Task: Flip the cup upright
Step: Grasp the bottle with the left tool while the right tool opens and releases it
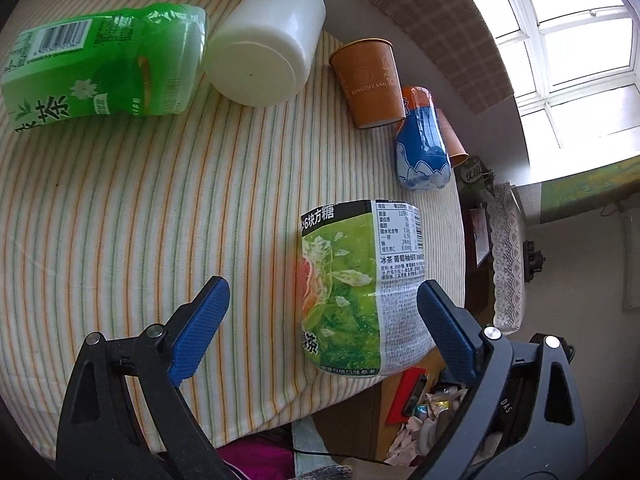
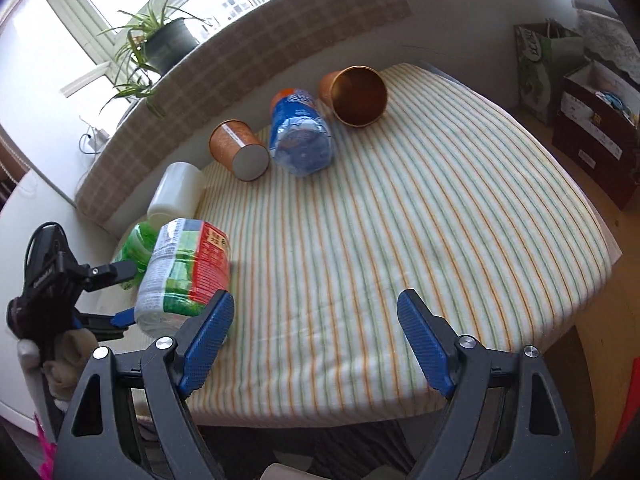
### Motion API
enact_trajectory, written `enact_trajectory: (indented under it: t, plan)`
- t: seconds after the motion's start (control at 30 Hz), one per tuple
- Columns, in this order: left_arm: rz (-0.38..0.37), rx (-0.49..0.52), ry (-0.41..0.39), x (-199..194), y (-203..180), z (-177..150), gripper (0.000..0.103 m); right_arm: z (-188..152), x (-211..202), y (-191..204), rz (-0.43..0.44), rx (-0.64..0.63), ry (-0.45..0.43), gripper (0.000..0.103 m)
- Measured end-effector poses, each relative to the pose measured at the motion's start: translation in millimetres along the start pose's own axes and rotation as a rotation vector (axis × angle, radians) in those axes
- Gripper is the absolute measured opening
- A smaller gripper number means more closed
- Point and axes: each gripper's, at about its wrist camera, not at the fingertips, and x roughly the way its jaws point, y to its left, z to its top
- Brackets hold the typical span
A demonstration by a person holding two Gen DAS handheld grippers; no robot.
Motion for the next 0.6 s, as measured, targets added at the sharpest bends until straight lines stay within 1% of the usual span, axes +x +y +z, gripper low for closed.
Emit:
enact_trajectory:
  t: [0.13, 0.3, 0.43, 0.6]
  plan:
    - [-0.023, -0.018, 0.034, 15, -8, 6, 0.097, -7, -1, -18, -0.011, 0.035, 0.012, 0.084]
    - [-0.040, -0.053, 0.079, 35, -11, 8, 0.097, -12, 3, -28, -0.014, 0.056, 0.027, 0.084]
    - [-0.062, -0.085, 0.099, 45, -13, 8, 0.096, -12, 5, -30, -0.015, 0.055, 0.035, 0.084]
    - [-0.053, -0.078, 0.105, 54, -17, 8, 0.092, -12, 9, -33, -0.019, 0.062, 0.046, 0.084]
